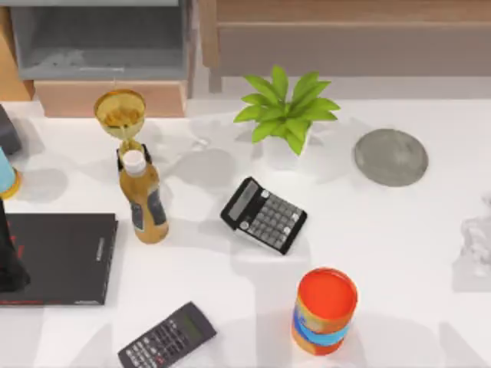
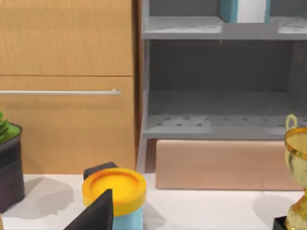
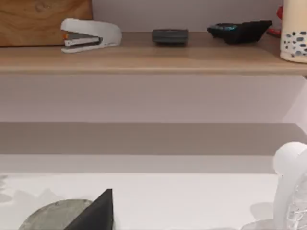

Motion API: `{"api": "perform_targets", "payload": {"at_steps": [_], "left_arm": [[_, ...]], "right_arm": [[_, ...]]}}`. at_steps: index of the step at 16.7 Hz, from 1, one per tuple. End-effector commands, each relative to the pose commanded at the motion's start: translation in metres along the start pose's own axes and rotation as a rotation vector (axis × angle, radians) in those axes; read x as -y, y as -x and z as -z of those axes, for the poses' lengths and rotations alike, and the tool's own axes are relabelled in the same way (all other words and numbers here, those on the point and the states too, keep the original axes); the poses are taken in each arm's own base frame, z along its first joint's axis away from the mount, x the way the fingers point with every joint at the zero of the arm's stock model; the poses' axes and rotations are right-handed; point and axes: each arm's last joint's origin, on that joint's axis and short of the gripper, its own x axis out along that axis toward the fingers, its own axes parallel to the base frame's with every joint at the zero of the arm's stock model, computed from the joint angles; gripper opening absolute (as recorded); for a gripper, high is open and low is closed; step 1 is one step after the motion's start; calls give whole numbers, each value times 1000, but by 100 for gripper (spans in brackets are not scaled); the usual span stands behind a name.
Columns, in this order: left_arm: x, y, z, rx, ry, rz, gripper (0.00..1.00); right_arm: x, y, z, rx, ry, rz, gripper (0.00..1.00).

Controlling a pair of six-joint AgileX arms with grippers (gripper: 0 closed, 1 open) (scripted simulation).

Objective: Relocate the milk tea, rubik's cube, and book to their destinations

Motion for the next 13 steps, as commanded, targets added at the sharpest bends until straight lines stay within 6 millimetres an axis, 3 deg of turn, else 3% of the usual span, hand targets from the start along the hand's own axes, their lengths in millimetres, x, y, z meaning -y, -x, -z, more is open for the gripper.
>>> {"api": "perform_targets", "payload": {"at_steps": [4, 8, 11, 13], "left_arm": [[0, 0, 0, 0, 0, 0, 100], [0, 0, 0, 0, 0, 0, 100], [0, 0, 0, 0, 0, 0, 100], [0, 0, 0, 0, 0, 0, 100]], "right_arm": [[1, 0, -10, 20, 1, 0, 100], [5, -8, -56, 87, 12, 5, 100], [14, -34, -97, 104, 24, 13, 100], [24, -65, -117, 85, 28, 17, 100]]}}
